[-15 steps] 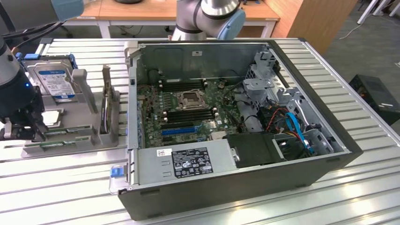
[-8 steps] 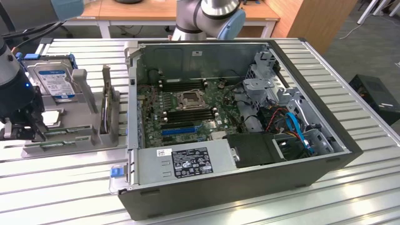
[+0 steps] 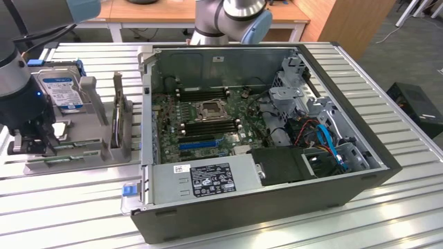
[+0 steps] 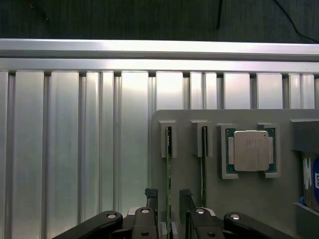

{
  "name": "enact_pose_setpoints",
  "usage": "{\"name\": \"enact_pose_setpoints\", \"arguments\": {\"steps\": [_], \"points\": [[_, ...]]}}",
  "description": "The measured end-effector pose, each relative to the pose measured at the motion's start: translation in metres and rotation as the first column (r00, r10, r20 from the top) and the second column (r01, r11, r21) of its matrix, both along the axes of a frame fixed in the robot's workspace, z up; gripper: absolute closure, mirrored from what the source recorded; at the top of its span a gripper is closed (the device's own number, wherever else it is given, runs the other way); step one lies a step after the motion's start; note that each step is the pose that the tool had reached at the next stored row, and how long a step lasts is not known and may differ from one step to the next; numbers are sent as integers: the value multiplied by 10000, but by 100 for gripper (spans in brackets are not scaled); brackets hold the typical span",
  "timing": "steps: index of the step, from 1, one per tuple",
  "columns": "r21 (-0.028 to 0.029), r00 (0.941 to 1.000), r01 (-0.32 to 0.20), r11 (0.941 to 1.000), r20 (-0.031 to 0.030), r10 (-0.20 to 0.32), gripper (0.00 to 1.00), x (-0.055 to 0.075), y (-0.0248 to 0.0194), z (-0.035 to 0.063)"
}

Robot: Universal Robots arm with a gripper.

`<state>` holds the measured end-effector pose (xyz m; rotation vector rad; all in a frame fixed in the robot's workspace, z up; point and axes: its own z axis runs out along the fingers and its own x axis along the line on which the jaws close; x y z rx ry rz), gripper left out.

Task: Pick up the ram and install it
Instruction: 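Pick up the ram and move it above insertion slot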

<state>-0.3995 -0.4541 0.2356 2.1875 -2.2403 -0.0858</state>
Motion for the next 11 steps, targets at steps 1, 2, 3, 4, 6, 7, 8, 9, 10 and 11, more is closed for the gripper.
{"name": "enact_pose_setpoints", "arguments": {"steps": [1, 2, 3, 4, 6, 7, 8, 9, 10, 11], "points": [[0, 10000, 0, 10000, 0, 0, 69, 15, 0, 0], [1, 10000, 0, 10000, 1, 0, 69, 31, 0, 0], [0, 10000, 0, 10000, 1, 0, 69, 47, 0, 0], [0, 10000, 0, 10000, 0, 0, 69, 63, 0, 0], [0, 10000, 0, 10000, 0, 0, 69, 97, 0, 0], [0, 10000, 0, 10000, 0, 0, 69, 114, 0, 0], [0, 10000, 0, 10000, 0, 0, 69, 132, 0, 0], [0, 10000, 1, 10000, 0, -1, 69, 149, 0, 0], [0, 10000, 1, 10000, 0, -1, 69, 167, 0, 0], [0, 10000, 1, 10000, 1, -1, 69, 184, 0, 0]]}}
